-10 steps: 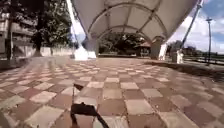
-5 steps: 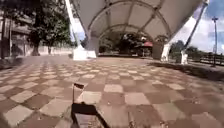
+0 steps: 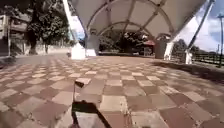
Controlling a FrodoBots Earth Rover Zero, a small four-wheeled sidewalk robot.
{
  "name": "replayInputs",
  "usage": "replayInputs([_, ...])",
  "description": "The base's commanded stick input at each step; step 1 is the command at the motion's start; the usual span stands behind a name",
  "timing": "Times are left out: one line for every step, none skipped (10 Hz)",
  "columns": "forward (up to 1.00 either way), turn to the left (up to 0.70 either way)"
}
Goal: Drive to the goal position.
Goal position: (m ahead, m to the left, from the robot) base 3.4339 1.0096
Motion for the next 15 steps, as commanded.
replayInputs([1.00, 0.00])
replayInputs([1.00, 0.00])
replayInputs([1.00, 0.00])
replayInputs([1.00, 0.00])
replayInputs([1.00, 0.00])
replayInputs([1.00, 0.00])
replayInputs([1.00, 0.00])
replayInputs([1.00, 0.00])
replayInputs([1.00, 0.00])
replayInputs([1.00, 0.00])
replayInputs([1.00, 0.00])
replayInputs([1.00, 0.00])
replayInputs([1.00, 0.00])
replayInputs([1.00, 0.00])
replayInputs([1.00, 0.00])
